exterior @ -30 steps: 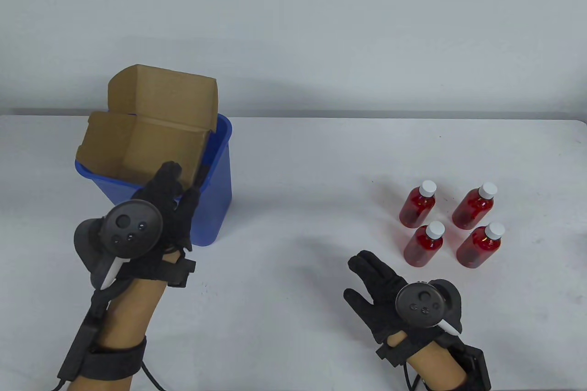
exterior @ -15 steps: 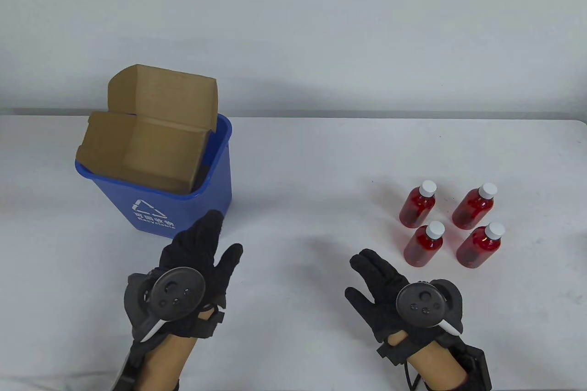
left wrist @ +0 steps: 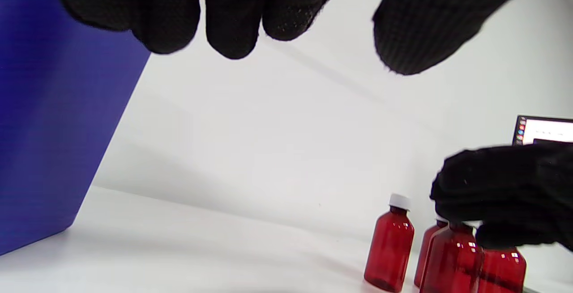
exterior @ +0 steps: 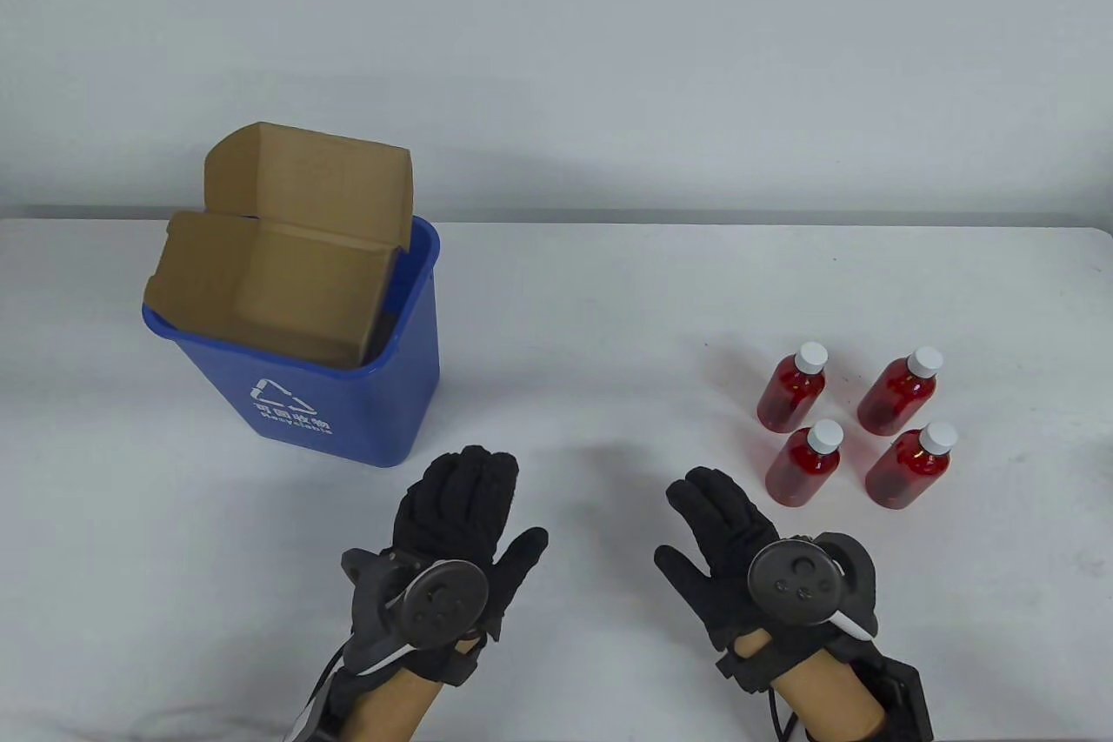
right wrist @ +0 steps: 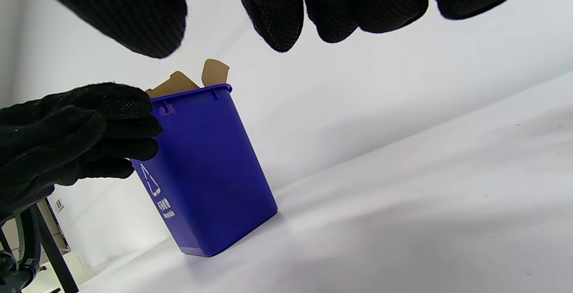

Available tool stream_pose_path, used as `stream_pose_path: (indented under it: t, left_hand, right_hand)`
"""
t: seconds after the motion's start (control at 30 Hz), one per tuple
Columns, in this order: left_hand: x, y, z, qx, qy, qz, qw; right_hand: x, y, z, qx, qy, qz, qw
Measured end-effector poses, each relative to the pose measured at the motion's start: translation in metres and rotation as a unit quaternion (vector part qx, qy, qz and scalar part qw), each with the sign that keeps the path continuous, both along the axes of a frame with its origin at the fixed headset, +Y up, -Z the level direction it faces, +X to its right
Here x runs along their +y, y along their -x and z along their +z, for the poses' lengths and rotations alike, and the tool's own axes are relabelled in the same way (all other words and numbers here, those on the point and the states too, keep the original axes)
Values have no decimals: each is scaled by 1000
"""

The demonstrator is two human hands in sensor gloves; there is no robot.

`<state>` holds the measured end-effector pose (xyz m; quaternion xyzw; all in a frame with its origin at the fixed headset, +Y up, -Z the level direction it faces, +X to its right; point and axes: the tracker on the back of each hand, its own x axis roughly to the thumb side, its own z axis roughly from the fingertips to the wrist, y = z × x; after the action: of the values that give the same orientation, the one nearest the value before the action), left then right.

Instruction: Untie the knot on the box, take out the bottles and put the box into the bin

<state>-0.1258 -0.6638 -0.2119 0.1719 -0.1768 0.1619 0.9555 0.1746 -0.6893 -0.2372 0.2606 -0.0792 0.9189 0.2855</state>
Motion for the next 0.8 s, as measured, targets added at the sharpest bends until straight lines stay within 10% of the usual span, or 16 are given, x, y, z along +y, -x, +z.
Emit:
stream_pose_path:
  t: [0.8]
  left_hand:
    - [-33,-18,15,-4,10,-94,996]
  right_hand:
    - [-7,31,29,-37,-85,124,988]
